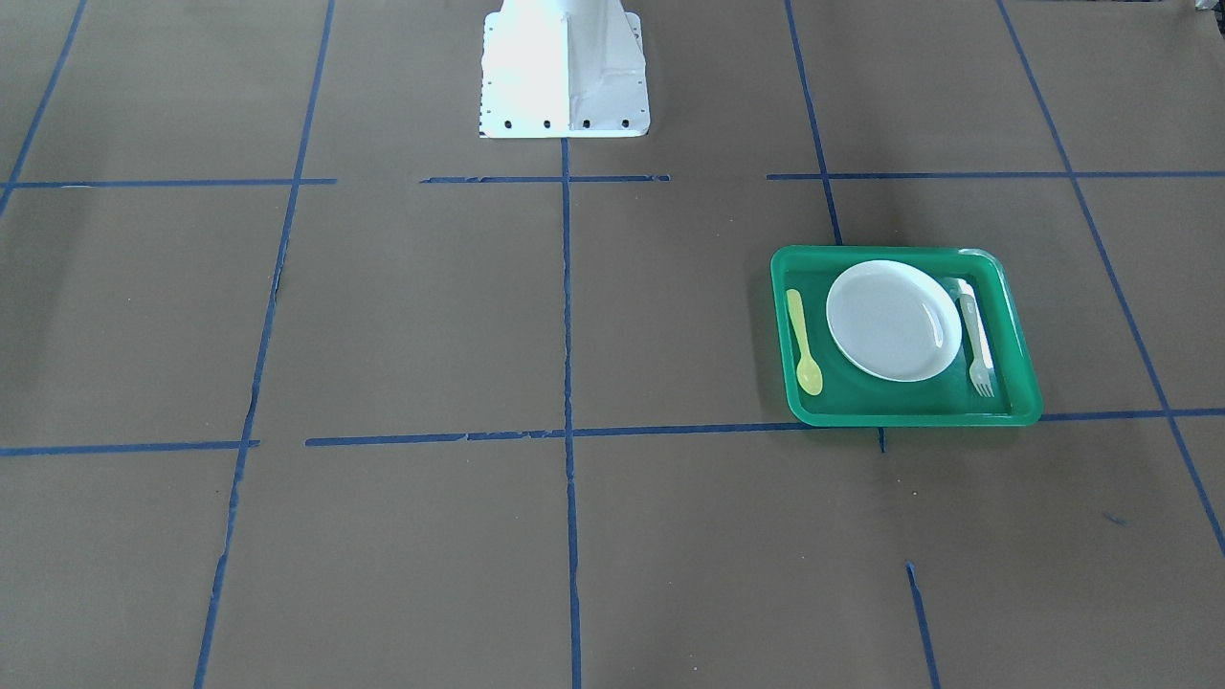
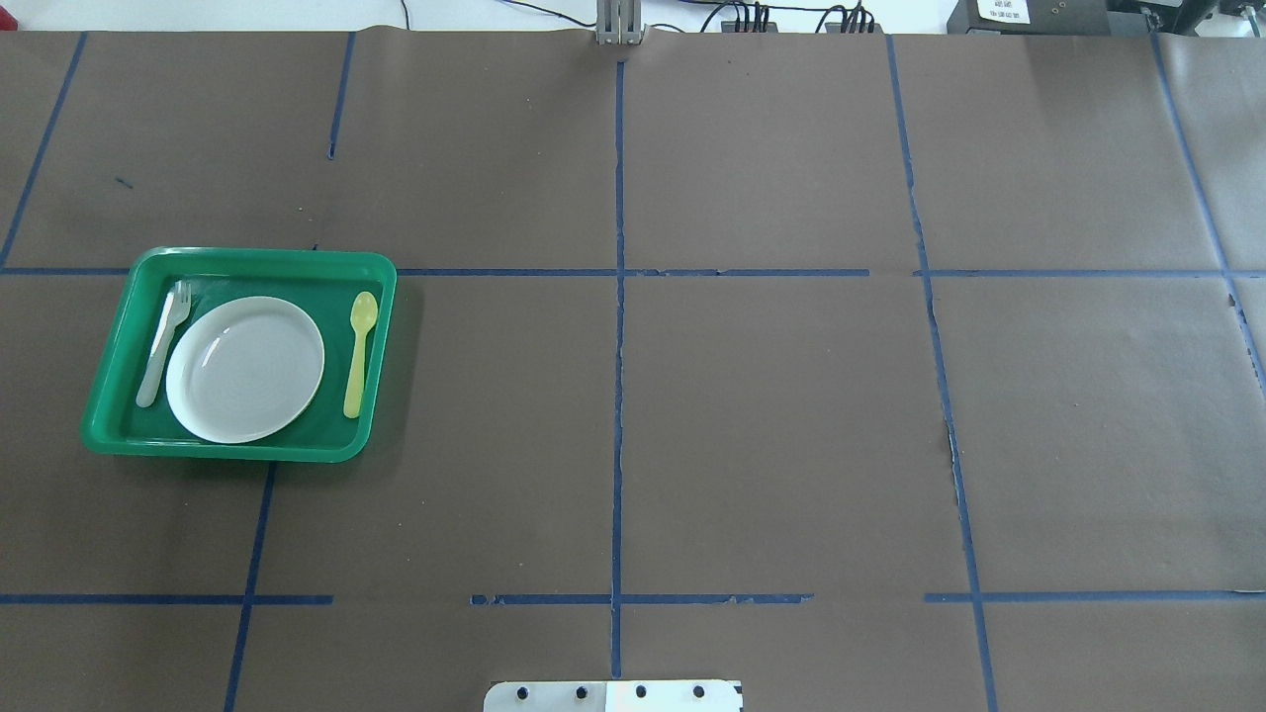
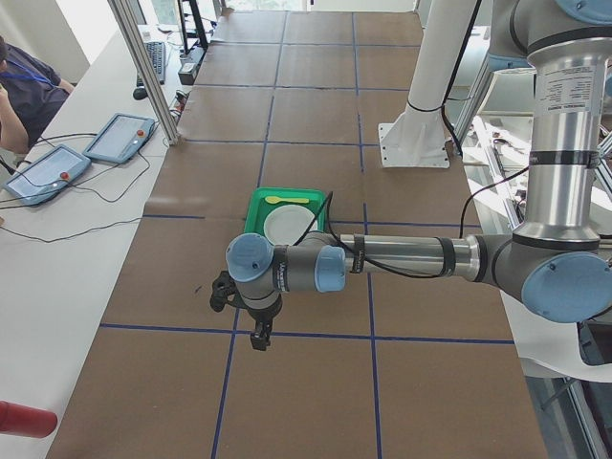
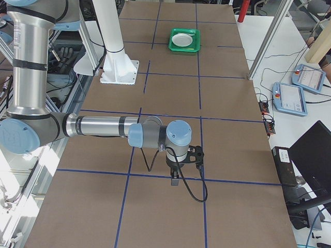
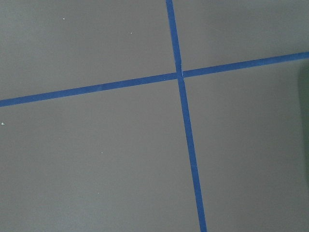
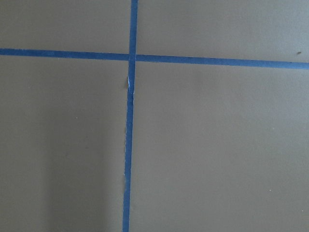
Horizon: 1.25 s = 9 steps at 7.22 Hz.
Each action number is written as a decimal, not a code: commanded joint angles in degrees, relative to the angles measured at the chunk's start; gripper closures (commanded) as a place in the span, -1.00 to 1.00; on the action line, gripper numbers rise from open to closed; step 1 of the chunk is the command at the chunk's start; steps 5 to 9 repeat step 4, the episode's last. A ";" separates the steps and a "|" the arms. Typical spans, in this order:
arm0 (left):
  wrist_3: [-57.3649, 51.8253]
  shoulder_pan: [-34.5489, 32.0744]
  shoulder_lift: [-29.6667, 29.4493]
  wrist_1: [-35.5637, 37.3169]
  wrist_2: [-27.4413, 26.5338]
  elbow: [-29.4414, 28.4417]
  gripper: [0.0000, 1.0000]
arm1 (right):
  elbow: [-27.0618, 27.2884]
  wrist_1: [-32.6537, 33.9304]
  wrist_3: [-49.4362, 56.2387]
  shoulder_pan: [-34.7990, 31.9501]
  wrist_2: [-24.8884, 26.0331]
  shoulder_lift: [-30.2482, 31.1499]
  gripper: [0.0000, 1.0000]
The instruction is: Place fork
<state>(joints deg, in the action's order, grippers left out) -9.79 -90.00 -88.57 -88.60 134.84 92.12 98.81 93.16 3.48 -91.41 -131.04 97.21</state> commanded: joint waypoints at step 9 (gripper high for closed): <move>-0.31 -0.88 -0.03 -0.26 0.07 0.60 -1.00 | -0.02 0.00 -0.05 0.00 0.00 0.00 -1.00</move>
